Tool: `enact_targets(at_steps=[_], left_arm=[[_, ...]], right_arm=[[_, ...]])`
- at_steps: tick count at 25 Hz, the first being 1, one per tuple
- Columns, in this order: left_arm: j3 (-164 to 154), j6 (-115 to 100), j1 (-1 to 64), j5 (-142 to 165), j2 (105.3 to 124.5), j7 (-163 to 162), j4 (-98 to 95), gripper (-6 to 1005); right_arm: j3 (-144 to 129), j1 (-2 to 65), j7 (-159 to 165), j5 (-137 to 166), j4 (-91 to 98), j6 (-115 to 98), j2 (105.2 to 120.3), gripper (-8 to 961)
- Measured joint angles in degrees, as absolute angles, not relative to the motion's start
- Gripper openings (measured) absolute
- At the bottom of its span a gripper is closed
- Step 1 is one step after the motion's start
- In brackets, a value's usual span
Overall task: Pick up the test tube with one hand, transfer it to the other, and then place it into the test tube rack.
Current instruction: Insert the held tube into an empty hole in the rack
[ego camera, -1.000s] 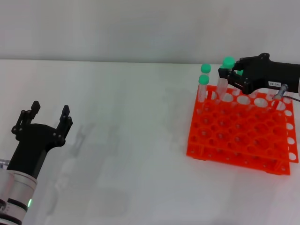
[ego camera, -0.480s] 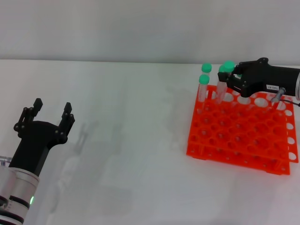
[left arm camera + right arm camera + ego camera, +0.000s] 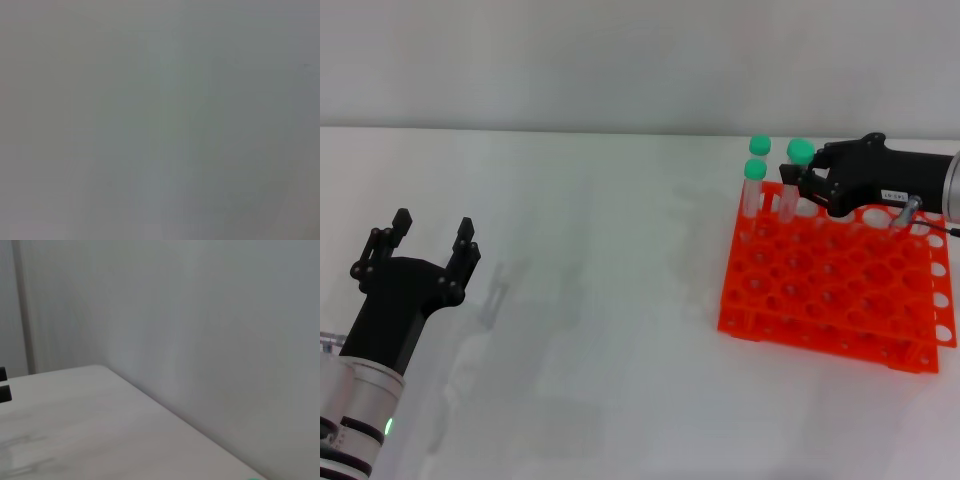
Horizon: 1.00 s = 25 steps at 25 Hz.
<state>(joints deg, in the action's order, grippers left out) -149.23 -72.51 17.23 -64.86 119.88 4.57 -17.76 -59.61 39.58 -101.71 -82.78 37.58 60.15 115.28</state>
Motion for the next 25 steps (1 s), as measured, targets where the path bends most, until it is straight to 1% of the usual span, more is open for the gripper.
enact_targets(at_steps=[11, 25], left_arm=[[-149.24, -72.51, 17.23, -64.86, 119.88, 4.57, -17.76, 707], [-149.24, -72.51, 17.23, -64.86, 119.88, 4.57, -17.66, 708]], right_arm=[[-61.1, 41.81, -101.69, -83.02, 33.62, 56.93, 115.5, 221], [-61.61, 40.93, -101.82, -83.15, 33.31, 55.51, 115.58, 240]])
